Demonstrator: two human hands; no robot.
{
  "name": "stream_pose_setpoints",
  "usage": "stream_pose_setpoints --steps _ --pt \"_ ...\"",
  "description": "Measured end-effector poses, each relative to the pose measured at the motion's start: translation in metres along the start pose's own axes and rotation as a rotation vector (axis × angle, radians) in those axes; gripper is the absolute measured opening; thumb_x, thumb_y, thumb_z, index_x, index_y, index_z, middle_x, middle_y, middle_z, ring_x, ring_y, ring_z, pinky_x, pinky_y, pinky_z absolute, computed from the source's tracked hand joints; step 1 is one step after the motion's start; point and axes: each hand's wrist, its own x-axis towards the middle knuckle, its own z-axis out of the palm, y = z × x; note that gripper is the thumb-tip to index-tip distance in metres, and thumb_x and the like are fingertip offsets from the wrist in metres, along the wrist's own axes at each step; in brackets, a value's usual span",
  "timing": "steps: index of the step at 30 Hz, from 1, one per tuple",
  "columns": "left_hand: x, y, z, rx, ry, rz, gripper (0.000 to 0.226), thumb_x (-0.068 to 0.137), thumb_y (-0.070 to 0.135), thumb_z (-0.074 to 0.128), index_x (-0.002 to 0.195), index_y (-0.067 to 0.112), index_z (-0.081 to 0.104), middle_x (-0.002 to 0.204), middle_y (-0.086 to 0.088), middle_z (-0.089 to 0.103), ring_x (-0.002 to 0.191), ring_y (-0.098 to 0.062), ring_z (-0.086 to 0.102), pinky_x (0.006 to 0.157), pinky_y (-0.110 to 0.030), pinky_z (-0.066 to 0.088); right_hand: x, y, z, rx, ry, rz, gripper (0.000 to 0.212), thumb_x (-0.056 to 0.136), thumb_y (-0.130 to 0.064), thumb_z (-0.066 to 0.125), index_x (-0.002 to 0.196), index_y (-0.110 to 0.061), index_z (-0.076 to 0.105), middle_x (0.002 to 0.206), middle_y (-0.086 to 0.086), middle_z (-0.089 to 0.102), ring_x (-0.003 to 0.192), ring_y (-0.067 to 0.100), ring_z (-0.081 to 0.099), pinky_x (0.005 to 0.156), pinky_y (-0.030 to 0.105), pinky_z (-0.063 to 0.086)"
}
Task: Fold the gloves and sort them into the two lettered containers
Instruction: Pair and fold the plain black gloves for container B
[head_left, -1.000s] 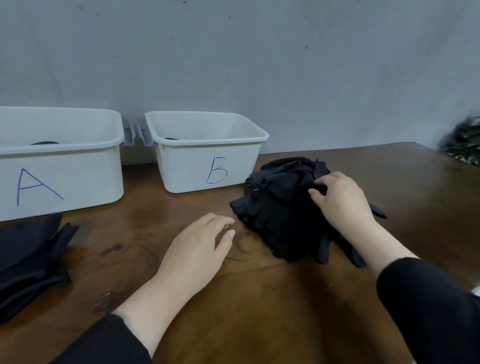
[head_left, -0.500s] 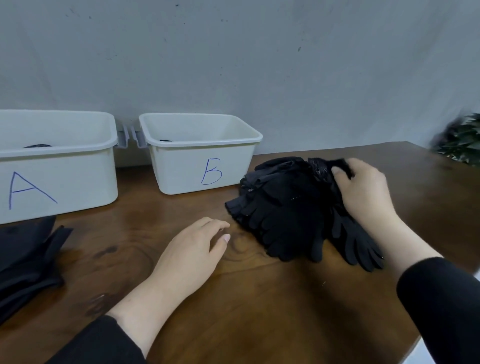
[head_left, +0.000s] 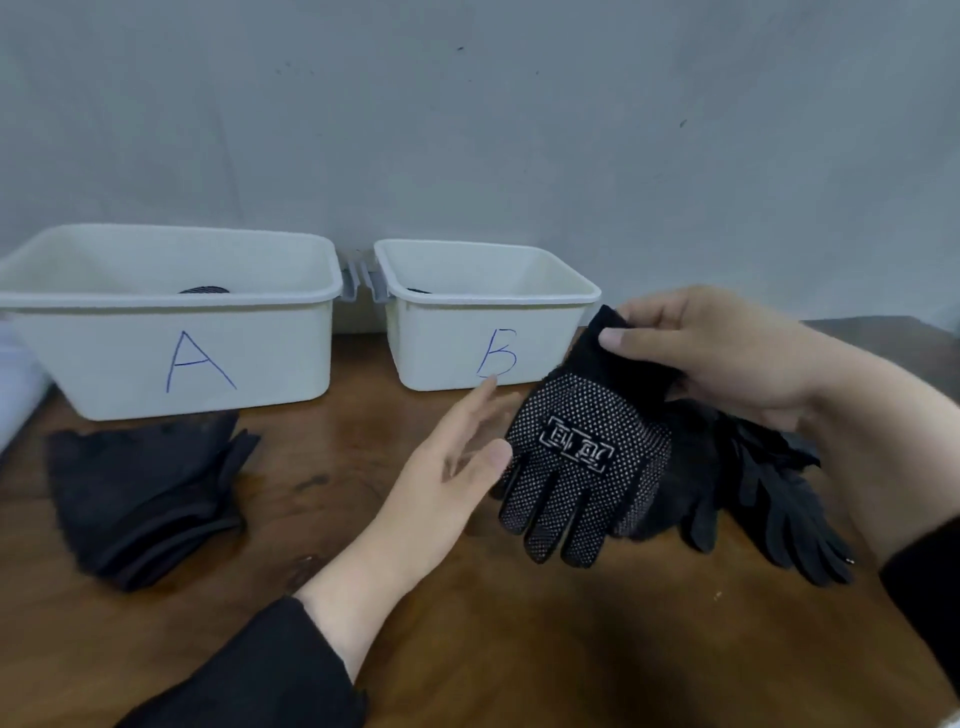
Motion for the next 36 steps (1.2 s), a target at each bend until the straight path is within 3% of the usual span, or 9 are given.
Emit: stream_pose_setpoints --steps 5,8,11,14,17,19,21,28,36 --pt "-0.015 0.007 -0.028 0.279 0.248 -0.085 0.012 0.096 0.020 0.063 0.102 0.025 0.072 0.098 0.012 0.072 0.094 -0.005 0.065 0.079 -0.017 0.049 0.031 -0.006 0.058 -0.276 0.102 -0.102 0.015 0.096 -0.033 0.067 0.087 -0.022 0.072 0.081 -0.003 0.076 0.071 0.012 0.067 0.069 0.028 0.051" --pt "-0.019 0.009 -0.064 0.649 0.606 0.033 0.022 0.098 0.014 0.056 0.112 0.027 0.067 0.110 0.019 0.060 0.105 0.000 0.057 0.095 -0.021 0.046 0.041 -0.016 0.087 -0.210 0.334 -0.360 0.013 0.099 -0.025 0.063 0.088 -0.026 0.069 0.075 -0.019 0.071 0.070 -0.003 0.063 0.064 0.013 0.043" --pt "-0.030 0.013 -0.092 0.742 0.761 0.135 0.032 0.097 0.003 0.049 0.118 0.020 0.065 0.120 0.014 0.054 0.115 0.000 0.052 0.103 -0.019 0.040 0.034 -0.010 0.120 -0.325 0.431 -0.549 0.010 0.100 -0.025 0.060 0.102 -0.027 0.070 0.090 -0.015 0.072 0.086 0.003 0.063 0.075 0.017 0.046" --pt "-0.040 0.011 -0.102 0.807 0.764 0.201 0.032 0.094 -0.004 0.045 0.109 0.015 0.067 0.115 0.007 0.058 0.112 0.009 0.049 0.100 -0.011 0.036 0.019 0.030 0.162 -0.597 0.235 -0.561 0.025 0.101 -0.032 0.056 0.121 -0.026 0.069 0.116 -0.013 0.070 0.107 0.005 0.061 0.095 0.021 0.047" --pt "-0.041 0.008 -0.096 0.818 0.697 0.145 0.031 0.092 -0.006 0.045 0.099 0.013 0.069 0.101 0.006 0.063 0.101 0.005 0.054 0.089 -0.003 0.036 0.002 0.070 0.198 -0.704 -0.078 -0.438 0.052 0.099 -0.057 0.044 0.143 -0.031 0.055 0.146 -0.018 0.052 0.135 -0.004 0.040 0.114 0.010 0.022" --pt "-0.040 0.006 -0.090 0.782 0.651 0.069 0.030 0.092 -0.004 0.046 0.095 0.016 0.069 0.094 0.009 0.066 0.096 0.002 0.058 0.084 -0.004 0.040 0.000 0.082 0.202 -0.591 -0.020 -0.421 0.053 0.099 -0.059 0.042 0.141 -0.030 0.057 0.146 -0.019 0.051 0.137 -0.005 0.039 0.115 0.009 0.022" --pt "-0.039 0.003 -0.087 0.758 0.597 -0.033 0.031 0.094 0.002 0.045 0.092 0.023 0.068 0.088 0.014 0.066 0.090 0.000 0.061 0.079 -0.007 0.044 0.002 0.085 0.198 -0.517 0.107 -0.445 0.041 0.101 -0.049 0.046 0.129 -0.027 0.066 0.130 -0.020 0.058 0.123 -0.001 0.051 0.106 0.013 0.038" --pt "-0.039 -0.003 -0.084 0.995 0.196 -0.230 0.025 0.098 0.017 0.047 0.100 0.032 0.066 0.093 0.018 0.068 0.089 0.001 0.060 0.082 -0.021 0.050 0.007 0.098 0.202 -0.551 0.078 -0.478 0.026 0.103 -0.030 0.053 0.116 -0.023 0.074 0.118 -0.017 0.063 0.110 0.001 0.054 0.098 0.020 0.046" --pt "-0.039 0.002 -0.059 1.118 0.200 -0.063 0.029 0.098 0.023 0.052 0.123 0.029 0.065 0.108 0.015 0.067 0.095 0.001 0.049 0.090 -0.025 0.042 0.007 0.100 0.179 -0.296 0.311 -0.332 0.023 0.104 -0.028 0.052 0.110 -0.019 0.073 0.103 -0.015 0.066 0.099 0.002 0.060 0.087 0.020 0.049"
